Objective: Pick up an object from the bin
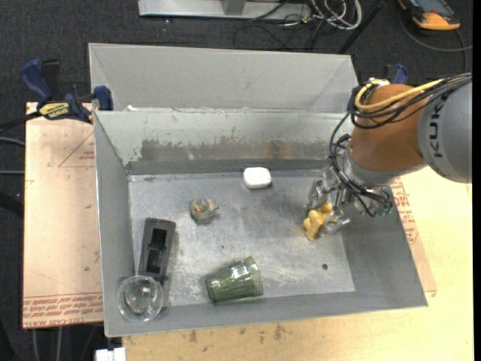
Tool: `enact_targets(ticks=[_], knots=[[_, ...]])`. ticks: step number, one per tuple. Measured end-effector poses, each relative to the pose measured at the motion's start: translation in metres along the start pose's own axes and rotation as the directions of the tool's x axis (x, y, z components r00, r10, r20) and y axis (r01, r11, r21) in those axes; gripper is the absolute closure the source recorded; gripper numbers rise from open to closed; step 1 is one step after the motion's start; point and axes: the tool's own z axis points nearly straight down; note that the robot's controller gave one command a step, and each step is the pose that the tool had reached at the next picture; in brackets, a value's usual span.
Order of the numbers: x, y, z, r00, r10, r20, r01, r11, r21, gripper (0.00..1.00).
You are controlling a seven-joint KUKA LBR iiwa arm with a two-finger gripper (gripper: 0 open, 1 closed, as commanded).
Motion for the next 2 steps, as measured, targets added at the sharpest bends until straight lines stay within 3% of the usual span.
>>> enact_targets(ticks=[1,2], knots=[[0.005,0.0018,-0.002,1.0,0.001,0.018,-0.001,1.0,0.006,1.0],[0.005,0.0017,-0.002,1.0,0.001,0.018,-0.001,1.0,0.005,1.0]])
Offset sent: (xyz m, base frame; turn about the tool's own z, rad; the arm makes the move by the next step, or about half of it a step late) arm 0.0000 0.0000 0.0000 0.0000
